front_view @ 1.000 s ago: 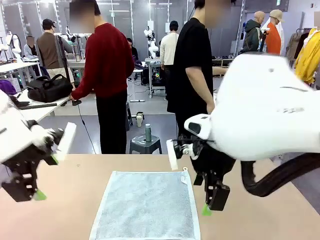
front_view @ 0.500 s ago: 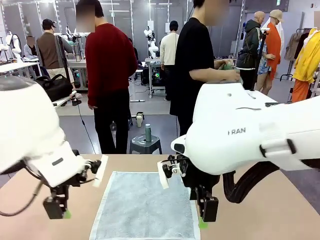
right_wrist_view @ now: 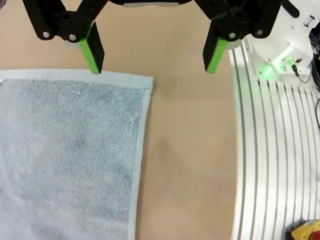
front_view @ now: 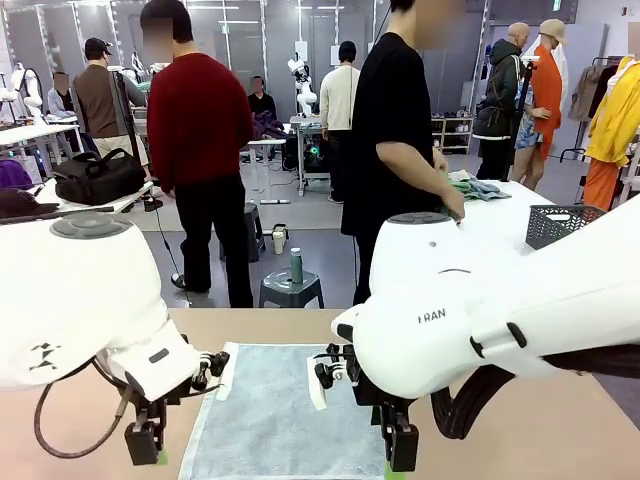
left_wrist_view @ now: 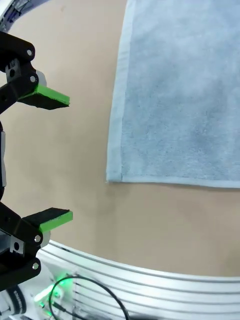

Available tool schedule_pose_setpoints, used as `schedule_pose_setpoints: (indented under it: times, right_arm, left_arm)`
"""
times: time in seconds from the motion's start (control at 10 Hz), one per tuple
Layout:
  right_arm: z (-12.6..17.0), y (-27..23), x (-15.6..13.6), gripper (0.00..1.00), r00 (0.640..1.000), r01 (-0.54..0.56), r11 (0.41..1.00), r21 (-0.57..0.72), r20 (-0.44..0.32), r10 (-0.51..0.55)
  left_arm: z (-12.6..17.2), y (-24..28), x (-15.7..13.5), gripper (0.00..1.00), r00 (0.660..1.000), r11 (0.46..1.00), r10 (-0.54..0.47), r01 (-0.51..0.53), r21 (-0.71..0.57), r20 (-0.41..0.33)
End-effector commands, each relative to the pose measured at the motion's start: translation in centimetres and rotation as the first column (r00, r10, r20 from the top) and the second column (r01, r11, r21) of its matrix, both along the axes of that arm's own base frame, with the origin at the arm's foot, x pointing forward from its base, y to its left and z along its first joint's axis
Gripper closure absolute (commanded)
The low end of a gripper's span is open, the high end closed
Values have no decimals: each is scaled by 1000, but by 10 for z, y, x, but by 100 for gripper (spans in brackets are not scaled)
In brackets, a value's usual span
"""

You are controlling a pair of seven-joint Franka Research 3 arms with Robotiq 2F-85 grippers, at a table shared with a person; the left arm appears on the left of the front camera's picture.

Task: Fold the towels and place them in the basket.
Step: When a person lays out a Towel with hook on the table, fold it in half twice.

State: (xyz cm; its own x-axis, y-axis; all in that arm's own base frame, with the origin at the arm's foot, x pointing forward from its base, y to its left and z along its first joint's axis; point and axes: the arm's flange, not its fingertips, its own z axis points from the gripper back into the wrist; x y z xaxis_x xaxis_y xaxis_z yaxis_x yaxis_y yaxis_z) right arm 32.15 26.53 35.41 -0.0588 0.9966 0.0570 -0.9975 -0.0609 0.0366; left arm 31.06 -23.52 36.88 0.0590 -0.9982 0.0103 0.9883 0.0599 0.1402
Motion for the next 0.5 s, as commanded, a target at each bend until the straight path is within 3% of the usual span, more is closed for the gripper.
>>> schedule_pose_setpoints:
  times: [0.0,0.4]
  right_arm:
    - [-13,0,2,0,999,38,999,-20,13,-38]
    - [-40,-1,0,0,996,94,995,-36,-2,-95]
  left_arm:
    - [-33,11,-13,0,999,997,22,-25,-68,-46]
    - [-51,10,-7,0,995,994,32,-41,-97,-92]
